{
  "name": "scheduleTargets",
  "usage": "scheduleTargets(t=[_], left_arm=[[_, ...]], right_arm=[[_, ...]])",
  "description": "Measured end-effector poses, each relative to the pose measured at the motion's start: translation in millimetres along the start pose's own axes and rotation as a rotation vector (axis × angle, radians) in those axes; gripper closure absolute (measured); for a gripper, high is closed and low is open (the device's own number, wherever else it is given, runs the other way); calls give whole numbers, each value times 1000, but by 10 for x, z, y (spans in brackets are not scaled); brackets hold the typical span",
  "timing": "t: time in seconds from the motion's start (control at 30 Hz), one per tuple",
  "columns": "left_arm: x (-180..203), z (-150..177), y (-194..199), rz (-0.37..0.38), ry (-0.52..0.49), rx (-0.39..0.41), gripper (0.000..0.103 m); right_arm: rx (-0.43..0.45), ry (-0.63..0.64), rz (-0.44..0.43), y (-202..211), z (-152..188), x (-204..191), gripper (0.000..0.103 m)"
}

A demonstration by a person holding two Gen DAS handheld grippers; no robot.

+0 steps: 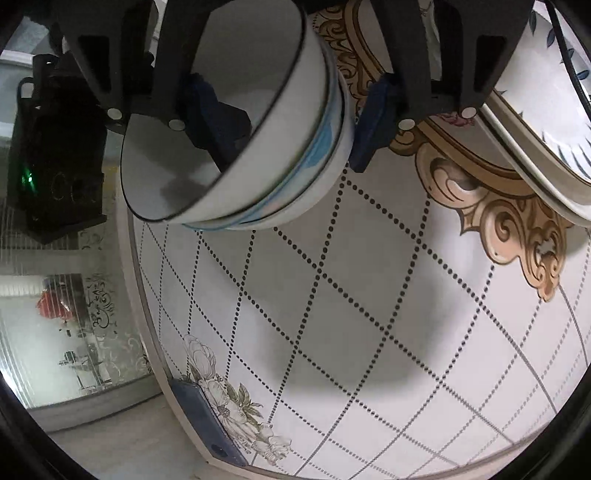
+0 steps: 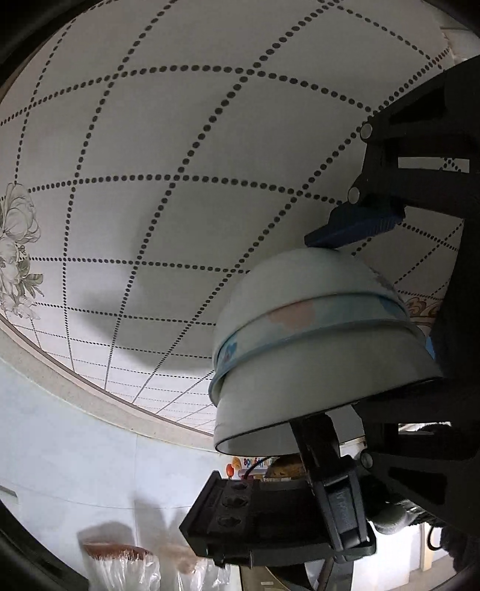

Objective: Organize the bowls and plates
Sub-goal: 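Carry the bowl stack with both tools and lower it onto the plate stack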

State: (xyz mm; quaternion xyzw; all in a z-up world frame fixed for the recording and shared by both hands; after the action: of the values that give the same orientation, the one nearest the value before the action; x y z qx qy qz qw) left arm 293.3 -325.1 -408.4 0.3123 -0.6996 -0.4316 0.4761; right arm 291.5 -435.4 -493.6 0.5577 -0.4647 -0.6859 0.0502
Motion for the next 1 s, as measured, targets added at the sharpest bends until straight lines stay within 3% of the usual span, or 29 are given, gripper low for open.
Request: scheduleTargets(t=[0.2,0.5,0.73,1.0], left_arm=[[-52,-2,76,-43,-9,16,43],[-193,-58,333,-46,44,57,44],[-391,-74,764,-64,81,125,44],[-946,-22,1294,-108,202,209,44]], right_arm=[[-11,-17,5,-62,13,-41,48],[-10,16,3,-88,16,-277,48],[-33,81,-20,-149,-7,-758,48],[-107,164,-89,-406,151,-1414,48]])
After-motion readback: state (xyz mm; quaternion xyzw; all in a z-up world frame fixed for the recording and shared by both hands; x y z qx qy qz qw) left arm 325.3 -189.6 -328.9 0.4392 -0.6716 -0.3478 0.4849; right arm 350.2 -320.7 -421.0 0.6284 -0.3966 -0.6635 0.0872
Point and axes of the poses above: each gripper's, at about its wrist camera, not at the fingertips, and y roughly against the way its jaws point, x to its right, z to its underside, the point moved 8 cm from there along -y, roughly the way its jaws point, and after that the axes turned 10 degrees about x, right-handed, at the moved point
